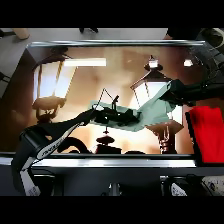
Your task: Fold the shirts.
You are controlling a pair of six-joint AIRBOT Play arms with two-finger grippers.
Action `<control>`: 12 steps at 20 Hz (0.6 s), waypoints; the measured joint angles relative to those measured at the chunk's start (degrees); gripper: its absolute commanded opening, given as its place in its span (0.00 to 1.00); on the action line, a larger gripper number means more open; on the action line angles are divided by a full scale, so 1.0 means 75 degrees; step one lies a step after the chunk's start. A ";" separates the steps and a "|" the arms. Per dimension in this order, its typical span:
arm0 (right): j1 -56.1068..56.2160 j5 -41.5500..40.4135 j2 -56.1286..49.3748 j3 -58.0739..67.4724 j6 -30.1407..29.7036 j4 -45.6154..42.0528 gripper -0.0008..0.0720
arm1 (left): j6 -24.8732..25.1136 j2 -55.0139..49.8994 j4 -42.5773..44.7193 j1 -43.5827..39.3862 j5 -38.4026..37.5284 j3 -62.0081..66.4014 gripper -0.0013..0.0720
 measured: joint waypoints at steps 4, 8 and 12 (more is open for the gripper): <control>0.0766 -0.0761 -0.0589 0.0000 0.0099 0.0219 0.05 | -0.0187 0.1148 0.1387 0.1244 0.0329 -0.0012 0.05; 0.2323 -0.2308 -0.2040 0.0000 0.0035 0.1067 0.06 | -0.1035 0.3045 0.3809 0.2999 0.0452 -0.0012 0.05; 0.3762 -0.3634 -0.3981 0.0201 -0.0507 0.2792 0.90 | -0.1518 0.4893 0.4980 0.4205 0.0423 -0.0017 0.05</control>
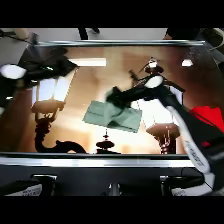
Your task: Fold the shirts.
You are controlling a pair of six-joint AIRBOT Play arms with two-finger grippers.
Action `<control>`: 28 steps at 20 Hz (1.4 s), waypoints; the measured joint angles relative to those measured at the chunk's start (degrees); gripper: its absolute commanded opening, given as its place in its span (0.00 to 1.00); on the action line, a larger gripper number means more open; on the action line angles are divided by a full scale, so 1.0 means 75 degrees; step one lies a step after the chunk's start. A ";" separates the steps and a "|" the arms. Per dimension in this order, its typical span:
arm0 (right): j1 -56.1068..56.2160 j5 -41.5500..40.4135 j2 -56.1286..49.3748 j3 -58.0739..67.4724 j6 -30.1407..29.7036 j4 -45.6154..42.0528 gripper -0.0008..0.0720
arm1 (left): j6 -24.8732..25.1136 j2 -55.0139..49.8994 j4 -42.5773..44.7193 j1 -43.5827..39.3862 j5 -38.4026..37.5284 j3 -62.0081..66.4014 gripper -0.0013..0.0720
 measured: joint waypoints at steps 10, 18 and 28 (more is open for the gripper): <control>-0.1582 0.1679 -0.0105 0.0271 0.0035 -0.1923 0.86 | -0.0213 0.1536 0.2203 0.0530 -0.1154 -0.0012 0.05; -0.1988 0.1533 0.0006 -0.1751 0.0691 -0.3308 0.51 | -0.0402 0.1603 0.2859 0.0493 -0.1469 -0.0012 0.05; -0.3602 0.1652 0.1128 -0.0248 -0.0154 -0.2868 0.05 | -0.0458 0.1588 0.2952 0.0463 -0.1515 -0.0012 0.05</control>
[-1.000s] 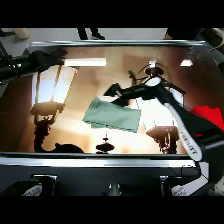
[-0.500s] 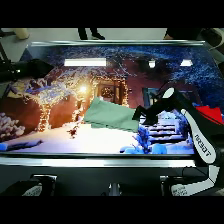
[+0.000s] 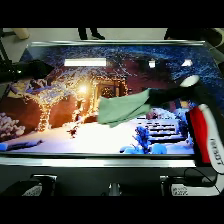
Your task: Fold the shirts.
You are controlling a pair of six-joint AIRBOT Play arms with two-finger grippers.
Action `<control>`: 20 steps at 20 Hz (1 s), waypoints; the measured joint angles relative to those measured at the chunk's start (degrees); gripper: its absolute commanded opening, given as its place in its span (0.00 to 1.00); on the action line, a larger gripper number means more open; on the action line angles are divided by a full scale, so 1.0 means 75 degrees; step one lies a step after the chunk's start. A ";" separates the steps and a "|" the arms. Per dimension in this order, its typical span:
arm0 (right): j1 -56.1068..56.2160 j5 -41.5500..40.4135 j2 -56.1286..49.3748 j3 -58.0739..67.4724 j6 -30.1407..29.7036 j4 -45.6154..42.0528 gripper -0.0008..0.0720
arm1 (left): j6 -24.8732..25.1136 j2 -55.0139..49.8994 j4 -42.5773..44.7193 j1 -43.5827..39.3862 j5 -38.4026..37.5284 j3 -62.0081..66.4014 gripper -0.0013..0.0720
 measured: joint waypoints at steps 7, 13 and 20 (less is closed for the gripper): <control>-0.3147 0.1256 0.0918 0.1017 0.0134 0.0023 0.05 | 0.0038 -0.0009 0.0003 0.0000 0.0026 -0.0079 0.06; -0.5015 0.1294 0.1367 0.1131 0.0154 0.0256 0.05 | 0.0061 -0.0009 0.0003 0.0000 0.0029 -0.0102 0.06; -0.6502 0.0364 0.1880 0.1157 0.0425 0.1096 0.05 | 0.0061 -0.0012 0.0003 0.0000 0.0029 -0.0108 0.06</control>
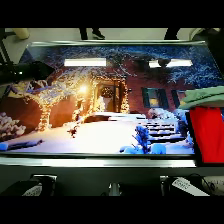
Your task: Fold the shirts.
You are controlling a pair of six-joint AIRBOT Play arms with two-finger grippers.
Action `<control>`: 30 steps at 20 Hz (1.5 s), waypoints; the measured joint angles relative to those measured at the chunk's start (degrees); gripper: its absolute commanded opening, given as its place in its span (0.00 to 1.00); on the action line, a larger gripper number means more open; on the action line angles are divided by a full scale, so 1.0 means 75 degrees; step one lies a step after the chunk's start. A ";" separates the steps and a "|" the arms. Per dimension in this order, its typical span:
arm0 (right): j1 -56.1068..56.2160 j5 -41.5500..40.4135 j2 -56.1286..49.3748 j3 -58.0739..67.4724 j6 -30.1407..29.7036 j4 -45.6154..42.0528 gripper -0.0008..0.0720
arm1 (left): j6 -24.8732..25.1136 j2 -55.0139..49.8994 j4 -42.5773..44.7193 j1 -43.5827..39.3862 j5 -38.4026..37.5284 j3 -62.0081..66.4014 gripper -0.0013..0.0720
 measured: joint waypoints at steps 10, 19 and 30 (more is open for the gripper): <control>-0.0717 0.2739 0.0312 -0.0015 0.0676 -0.2439 0.05 | 0.0093 0.0003 -0.0003 0.0000 0.0023 0.0000 0.06; -0.0749 0.2987 0.0493 -0.1958 0.1017 -0.5307 0.27 | 0.0146 0.0000 -0.0006 0.0000 0.0023 0.0000 0.06; 0.0323 0.0874 0.0504 -0.0784 0.0149 -0.5286 0.95 | -0.0044 -0.0376 0.1078 -0.0277 -0.0079 0.0793 0.05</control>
